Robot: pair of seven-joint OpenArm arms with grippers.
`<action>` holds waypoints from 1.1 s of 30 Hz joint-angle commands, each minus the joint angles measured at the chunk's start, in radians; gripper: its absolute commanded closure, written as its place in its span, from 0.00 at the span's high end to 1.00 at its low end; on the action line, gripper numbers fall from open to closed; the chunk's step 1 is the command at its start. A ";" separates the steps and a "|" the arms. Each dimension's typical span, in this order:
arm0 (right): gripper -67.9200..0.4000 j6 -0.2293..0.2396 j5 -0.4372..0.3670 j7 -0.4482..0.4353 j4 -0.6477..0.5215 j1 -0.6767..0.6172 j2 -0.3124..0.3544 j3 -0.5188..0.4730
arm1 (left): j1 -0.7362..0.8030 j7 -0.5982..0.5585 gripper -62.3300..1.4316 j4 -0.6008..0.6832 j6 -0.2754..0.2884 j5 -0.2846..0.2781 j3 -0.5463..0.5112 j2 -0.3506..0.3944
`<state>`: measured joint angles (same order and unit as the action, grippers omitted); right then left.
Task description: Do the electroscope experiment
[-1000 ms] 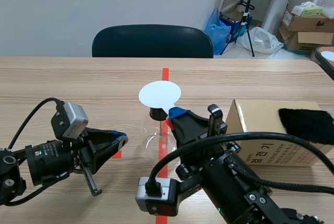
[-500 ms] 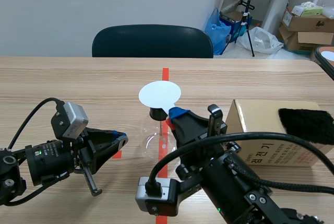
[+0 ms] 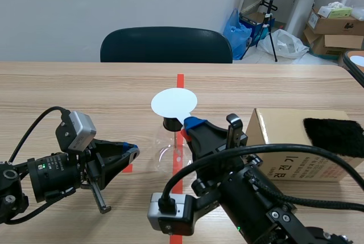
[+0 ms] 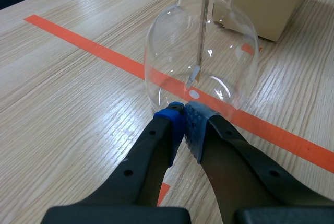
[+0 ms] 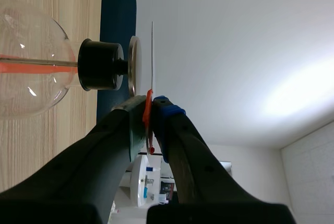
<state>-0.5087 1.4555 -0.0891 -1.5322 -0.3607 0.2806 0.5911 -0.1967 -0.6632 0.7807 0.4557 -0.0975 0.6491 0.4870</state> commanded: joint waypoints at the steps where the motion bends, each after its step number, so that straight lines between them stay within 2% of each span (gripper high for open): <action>1: 0.03 -0.014 0.004 0.004 -0.014 0.014 0.013 -0.004 | -0.003 -0.017 0.07 0.023 0.002 -0.010 0.002 -0.007; 28: 0.03 -0.014 0.004 0.005 -0.014 0.014 0.013 -0.004 | -0.003 -0.017 0.07 0.023 0.002 -0.010 0.002 -0.007; 33: 0.03 -0.014 0.004 0.039 -0.014 0.014 0.013 -0.004 | -0.003 -0.017 0.07 0.023 0.002 -0.010 0.002 -0.007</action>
<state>-0.5087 1.4559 -0.0608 -1.5322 -0.3607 0.2806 0.5911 -0.1967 -0.6632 0.7807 0.4557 -0.0975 0.6491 0.4870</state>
